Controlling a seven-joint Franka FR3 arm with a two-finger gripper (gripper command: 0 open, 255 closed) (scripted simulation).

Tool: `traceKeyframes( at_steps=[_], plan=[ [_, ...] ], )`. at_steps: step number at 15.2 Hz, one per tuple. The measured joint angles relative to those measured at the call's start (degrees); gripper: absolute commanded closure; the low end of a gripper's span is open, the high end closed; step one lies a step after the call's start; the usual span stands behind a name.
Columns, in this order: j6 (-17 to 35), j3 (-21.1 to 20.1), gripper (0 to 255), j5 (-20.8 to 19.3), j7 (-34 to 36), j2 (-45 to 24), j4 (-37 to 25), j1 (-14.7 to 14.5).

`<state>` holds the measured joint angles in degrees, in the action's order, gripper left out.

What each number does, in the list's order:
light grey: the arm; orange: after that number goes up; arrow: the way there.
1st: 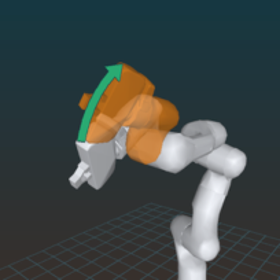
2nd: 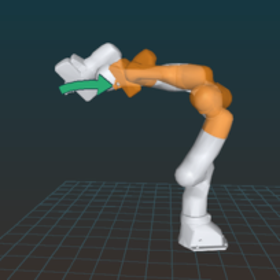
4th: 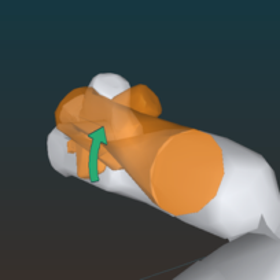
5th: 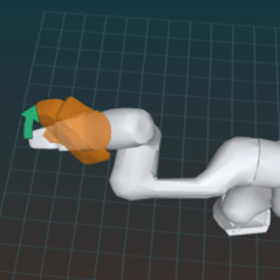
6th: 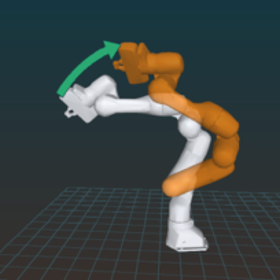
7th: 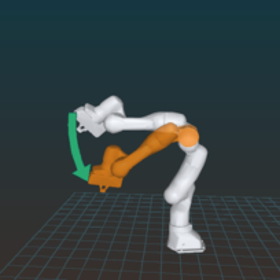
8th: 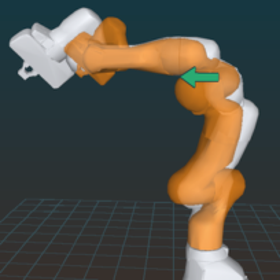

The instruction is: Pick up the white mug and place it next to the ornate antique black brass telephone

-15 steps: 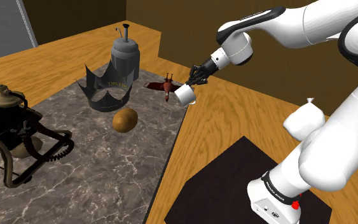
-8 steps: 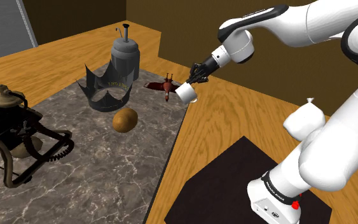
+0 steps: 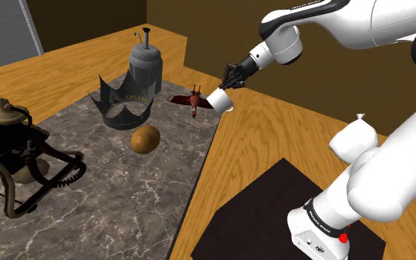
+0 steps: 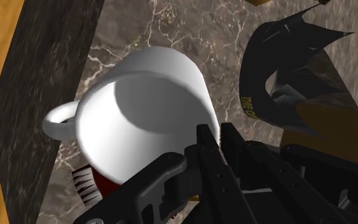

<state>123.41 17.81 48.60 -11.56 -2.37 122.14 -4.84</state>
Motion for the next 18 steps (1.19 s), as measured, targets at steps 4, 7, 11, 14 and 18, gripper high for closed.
traceKeyframes(
  at_steps=[4, 7, 11, 14, 18],
  plan=[
    [-1.81, 0.17, 255, -1.83, 2.4, 1.52, -1.27, 0.09],
    [-2.96, 0.13, 255, -3.03, 4.25, 2.66, -2.14, 0.03],
    [-4.83, 0.2, 255, -4.44, 6.39, 3.67, -3.8, 0.12],
    [-6.36, 0.27, 255, -5.54, 8.02, 4.62, -5.0, 0.22],
    [-8.34, 0.26, 255, -6.72, 10.15, 5.43, -6.98, 0.28]
  ],
)
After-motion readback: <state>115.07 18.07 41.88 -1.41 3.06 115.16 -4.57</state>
